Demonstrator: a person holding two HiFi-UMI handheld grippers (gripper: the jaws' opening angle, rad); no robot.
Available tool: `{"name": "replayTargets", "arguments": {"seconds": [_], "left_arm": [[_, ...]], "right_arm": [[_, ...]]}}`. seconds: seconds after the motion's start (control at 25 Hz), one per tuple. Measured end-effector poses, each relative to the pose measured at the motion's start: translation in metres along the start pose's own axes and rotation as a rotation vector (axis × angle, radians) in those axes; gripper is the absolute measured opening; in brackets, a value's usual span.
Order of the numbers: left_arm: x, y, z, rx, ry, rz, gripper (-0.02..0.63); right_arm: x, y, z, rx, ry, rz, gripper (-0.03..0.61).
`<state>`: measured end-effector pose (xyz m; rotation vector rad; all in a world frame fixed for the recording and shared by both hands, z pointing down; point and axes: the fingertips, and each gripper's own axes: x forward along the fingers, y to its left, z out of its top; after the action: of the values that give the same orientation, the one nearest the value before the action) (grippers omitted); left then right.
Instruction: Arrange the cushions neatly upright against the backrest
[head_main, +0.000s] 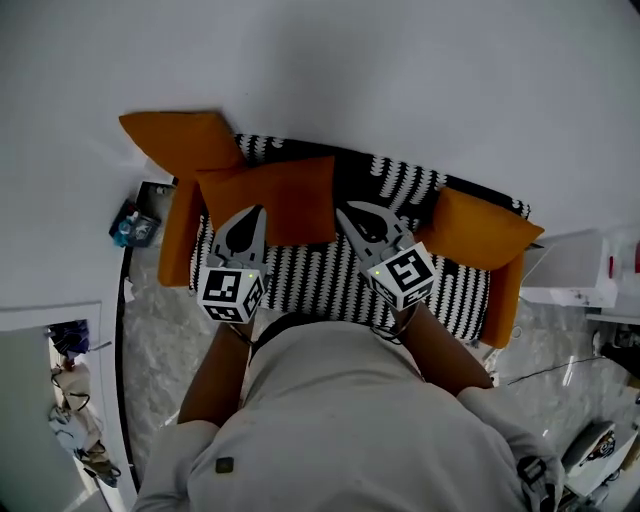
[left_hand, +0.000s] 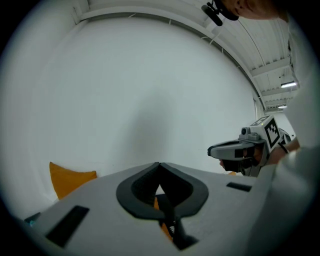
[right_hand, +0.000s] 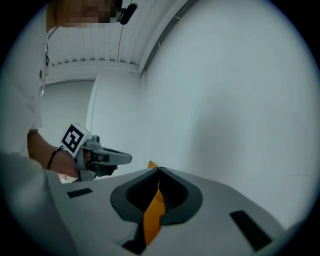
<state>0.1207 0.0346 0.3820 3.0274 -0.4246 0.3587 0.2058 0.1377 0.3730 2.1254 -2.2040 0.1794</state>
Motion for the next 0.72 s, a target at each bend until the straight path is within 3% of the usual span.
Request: {"name": "replayTargets", "arguments": {"seconds": [0.72], "left_arm": [[0.07,0.133,-0.051,0.005,0.151,-0.171,0.009]], "right_arm": [[0.137,-0.012,-0.021,0.013,0.129,-0.054,0.026]]}}
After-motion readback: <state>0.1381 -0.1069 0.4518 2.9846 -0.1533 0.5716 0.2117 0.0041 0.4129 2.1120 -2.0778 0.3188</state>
